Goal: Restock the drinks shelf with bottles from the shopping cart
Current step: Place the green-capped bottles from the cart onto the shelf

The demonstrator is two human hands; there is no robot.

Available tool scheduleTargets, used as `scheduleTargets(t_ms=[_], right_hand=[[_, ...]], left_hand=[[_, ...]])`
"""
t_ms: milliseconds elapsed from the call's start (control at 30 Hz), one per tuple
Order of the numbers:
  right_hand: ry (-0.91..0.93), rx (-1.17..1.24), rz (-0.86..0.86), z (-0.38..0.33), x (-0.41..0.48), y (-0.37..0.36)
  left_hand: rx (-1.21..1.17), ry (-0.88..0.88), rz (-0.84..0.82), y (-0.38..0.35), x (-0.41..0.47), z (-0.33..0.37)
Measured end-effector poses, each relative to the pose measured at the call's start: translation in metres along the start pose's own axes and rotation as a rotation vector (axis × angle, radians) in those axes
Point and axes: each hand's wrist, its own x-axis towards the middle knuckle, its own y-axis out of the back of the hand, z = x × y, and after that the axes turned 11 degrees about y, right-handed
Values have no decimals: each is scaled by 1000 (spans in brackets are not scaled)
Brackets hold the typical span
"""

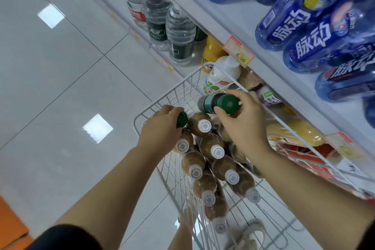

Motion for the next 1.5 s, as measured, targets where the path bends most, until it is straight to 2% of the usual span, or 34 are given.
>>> scheduleTargets(t_ms=[100, 200, 400, 533, 633, 733, 833, 1000, 1333, 1400, 1500], right_hand=[[17, 81, 113, -4, -12, 23], [27, 128, 164, -4, -18, 40], [20, 138, 236, -17, -31, 81], [29, 146, 309, -43, -44, 130], [48, 167, 358, -73, -57, 182], [109, 71, 409, -105, -75, 243], [119, 73, 472, -136, -96, 306], [199, 85, 615, -180, -137, 415], [412, -16, 1025, -252, -235, 587], [463, -76, 1108, -257, -250, 607], [496, -135, 1193, -256, -263, 629]], left_hand=[[193, -23, 3, -3, 11, 6], [200, -36, 79, 0, 10, 10], [-137, -132, 298, 32, -38, 27], [-249, -269, 440, 70, -89, 60], [-333, -318, 484, 106, -137, 95], [-425, -393, 495, 141, -189, 135], [-596, -532, 461, 172, -243, 180], [-857, -795, 319, 226, -328, 257], [-836, -1407, 345, 289, -484, 377], [-853, -1473, 338, 292, -504, 394], [-942, -1480, 269, 288, -522, 421]])
